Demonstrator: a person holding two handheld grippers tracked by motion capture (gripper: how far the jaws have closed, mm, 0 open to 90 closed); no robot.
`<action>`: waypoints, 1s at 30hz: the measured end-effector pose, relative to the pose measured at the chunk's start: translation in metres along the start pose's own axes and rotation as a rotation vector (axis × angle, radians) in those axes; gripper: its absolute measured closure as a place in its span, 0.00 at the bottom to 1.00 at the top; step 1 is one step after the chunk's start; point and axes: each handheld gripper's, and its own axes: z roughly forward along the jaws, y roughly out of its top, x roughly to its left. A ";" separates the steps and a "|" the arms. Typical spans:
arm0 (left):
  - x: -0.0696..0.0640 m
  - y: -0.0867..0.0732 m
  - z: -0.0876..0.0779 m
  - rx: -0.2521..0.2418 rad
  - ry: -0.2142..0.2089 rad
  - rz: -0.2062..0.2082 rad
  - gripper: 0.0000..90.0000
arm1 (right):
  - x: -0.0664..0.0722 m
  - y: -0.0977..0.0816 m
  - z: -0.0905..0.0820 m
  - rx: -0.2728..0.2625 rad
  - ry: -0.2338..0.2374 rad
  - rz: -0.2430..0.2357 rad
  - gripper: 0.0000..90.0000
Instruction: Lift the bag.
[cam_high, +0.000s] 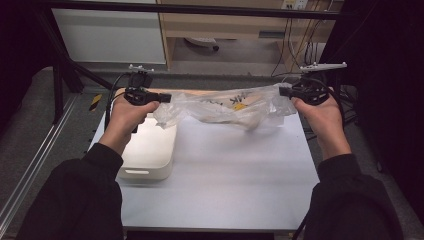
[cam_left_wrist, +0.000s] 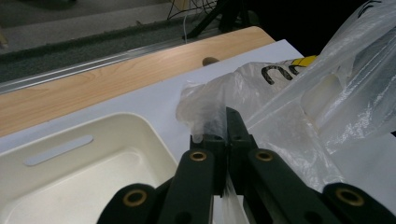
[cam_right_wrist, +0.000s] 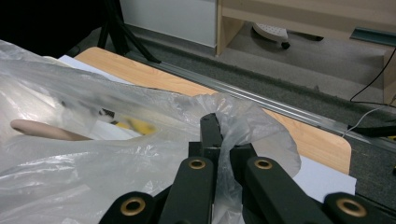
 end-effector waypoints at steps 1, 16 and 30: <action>0.000 0.001 0.000 -0.001 0.002 0.000 1.00 | 0.001 0.002 -0.001 0.000 0.001 -0.003 1.00; 0.005 0.031 -0.025 -0.104 0.032 -0.024 1.00 | 0.004 0.017 -0.003 -0.012 0.013 -0.002 1.00; 0.003 0.024 -0.013 -0.061 0.035 0.001 1.00 | 0.000 0.017 -0.002 0.002 0.007 -0.011 1.00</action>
